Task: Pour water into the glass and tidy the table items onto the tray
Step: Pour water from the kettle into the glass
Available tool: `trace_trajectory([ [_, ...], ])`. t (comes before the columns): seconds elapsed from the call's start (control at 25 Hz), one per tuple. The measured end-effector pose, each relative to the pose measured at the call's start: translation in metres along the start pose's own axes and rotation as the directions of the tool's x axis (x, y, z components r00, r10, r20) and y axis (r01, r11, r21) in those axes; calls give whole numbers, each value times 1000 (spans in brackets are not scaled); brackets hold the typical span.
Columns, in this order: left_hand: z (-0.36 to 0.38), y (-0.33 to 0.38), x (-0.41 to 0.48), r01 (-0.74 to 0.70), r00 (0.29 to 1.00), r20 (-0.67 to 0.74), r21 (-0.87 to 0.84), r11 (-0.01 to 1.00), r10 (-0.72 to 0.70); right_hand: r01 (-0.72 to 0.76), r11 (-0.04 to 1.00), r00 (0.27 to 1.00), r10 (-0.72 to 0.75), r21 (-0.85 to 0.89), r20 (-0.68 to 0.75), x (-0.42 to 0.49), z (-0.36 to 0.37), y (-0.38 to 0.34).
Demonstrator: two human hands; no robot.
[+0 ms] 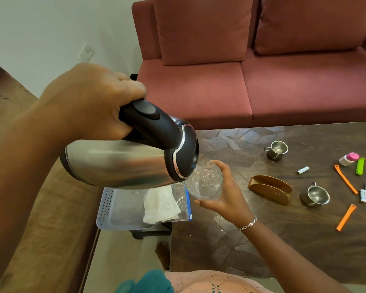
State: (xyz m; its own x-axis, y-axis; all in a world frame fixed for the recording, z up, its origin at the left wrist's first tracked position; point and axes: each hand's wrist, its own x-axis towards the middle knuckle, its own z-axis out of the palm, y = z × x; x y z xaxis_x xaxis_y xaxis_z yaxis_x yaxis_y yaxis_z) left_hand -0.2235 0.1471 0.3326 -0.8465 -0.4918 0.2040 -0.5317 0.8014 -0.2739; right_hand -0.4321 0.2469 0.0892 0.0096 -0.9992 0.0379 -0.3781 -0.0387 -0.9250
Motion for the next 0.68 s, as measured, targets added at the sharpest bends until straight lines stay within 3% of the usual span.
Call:
trace_trajectory([
  [0.68, 9, 3, -2, -37, 999, 20, -52, 998, 38, -28, 1000, 999, 28, -12, 16, -4, 0, -5],
])
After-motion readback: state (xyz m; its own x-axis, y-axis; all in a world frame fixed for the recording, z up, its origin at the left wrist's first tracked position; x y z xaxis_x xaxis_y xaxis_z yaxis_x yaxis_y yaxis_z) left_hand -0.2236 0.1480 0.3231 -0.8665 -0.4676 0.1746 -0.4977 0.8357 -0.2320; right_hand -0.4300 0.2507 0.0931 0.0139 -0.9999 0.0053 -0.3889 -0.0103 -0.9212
